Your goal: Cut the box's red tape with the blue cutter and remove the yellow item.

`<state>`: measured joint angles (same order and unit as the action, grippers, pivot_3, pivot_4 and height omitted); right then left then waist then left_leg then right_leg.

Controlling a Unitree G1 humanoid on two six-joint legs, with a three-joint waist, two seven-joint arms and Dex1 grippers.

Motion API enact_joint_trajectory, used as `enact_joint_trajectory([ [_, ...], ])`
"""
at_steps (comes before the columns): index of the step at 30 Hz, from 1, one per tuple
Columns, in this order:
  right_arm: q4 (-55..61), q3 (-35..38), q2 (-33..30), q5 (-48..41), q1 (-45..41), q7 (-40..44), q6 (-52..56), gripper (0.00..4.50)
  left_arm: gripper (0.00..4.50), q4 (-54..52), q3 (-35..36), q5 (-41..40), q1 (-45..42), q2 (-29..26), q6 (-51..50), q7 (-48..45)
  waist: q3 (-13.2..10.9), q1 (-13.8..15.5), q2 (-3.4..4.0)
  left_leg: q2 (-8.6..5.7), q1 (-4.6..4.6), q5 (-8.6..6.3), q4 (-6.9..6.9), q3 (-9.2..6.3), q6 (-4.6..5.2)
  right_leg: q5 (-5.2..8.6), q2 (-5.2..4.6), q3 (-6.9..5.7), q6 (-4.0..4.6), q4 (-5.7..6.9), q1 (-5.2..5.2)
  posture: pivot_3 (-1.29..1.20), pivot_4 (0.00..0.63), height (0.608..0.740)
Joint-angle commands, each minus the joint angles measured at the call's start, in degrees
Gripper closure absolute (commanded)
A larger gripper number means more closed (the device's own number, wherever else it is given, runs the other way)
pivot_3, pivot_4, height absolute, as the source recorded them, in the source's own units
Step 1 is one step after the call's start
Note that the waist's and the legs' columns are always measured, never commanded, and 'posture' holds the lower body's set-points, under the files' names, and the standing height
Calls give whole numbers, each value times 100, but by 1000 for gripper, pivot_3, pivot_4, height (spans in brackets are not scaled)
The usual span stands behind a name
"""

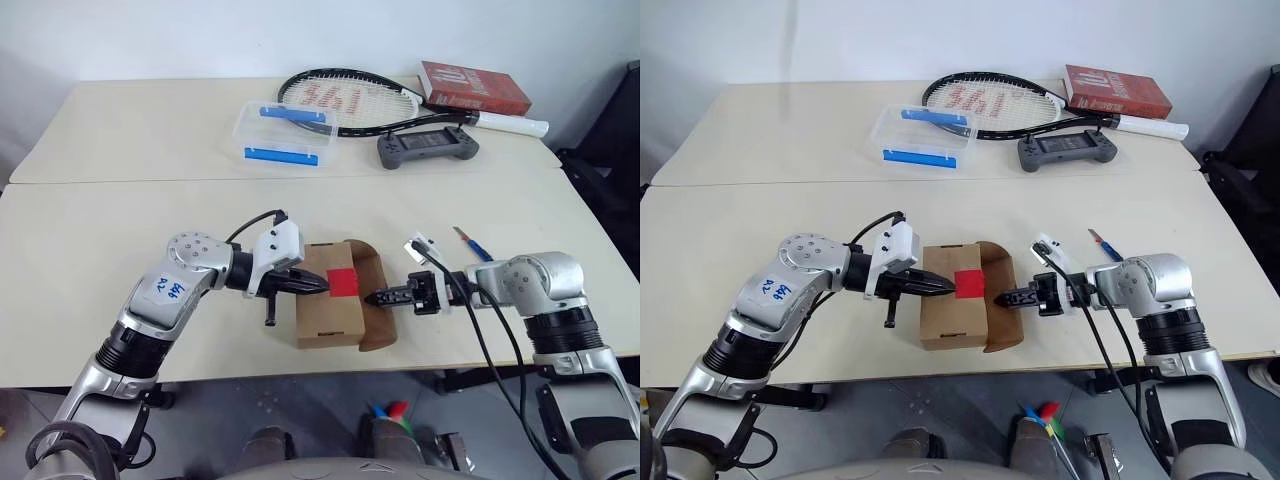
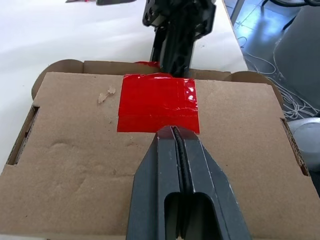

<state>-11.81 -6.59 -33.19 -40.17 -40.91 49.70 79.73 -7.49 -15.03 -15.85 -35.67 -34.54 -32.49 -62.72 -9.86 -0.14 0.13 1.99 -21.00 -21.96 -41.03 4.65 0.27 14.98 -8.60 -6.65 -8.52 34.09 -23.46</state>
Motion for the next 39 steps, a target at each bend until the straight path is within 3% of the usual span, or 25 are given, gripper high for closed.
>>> enact_joint_trajectory([
  [1, -232, -243, 121, 156, 97, 47, -47, 4326, 4500, 140, -229, 139, 107, -31, -37, -54, 8, -1, -12, 0, 0, 0, -1, 0, 0, 0, 0, 0, 0, 1, 0, 0, 150, 740],
  [12, -12, -64, -69, 73, 89, 186, 229, 4474, 4500, 219, -173, 74, 201, 207, 208, 56, 24, 15, -29, 2, 6, 0, -2, -1, 0, 0, -1, 1, 0, 1, 9, 0, 150, 740],
  [19, 377, 406, -574, -271, -81, 242, 911, 4474, 4500, 431, 26, -44, 252, 939, 552, 396, 16, 139, -17, -1, -21, 0, 0, -4, 0, -1, -1, -6, -1, -7, -11, 0, 150, 740],
  [31, 643, 298, -2141, -573, -482, 422, 1277, 4474, 4500, 1378, -75, 175, -88, 2213, 1583, 838, 5, 151, -3, -6, -27, -1, -1, -2, 3, -2, -4, -8, -3, -21, -10, 0, 150, 740],
  [39, 749, -303, -3408, -723, -1026, 840, 1277, 4474, 4500, 1689, -196, 296, -144, 2718, 2025, 973, 1, 155, 3, -5, -34, -2, 1, -3, 4, -2, -5, -8, -4, -28, -16, 0, 150, 740],
])
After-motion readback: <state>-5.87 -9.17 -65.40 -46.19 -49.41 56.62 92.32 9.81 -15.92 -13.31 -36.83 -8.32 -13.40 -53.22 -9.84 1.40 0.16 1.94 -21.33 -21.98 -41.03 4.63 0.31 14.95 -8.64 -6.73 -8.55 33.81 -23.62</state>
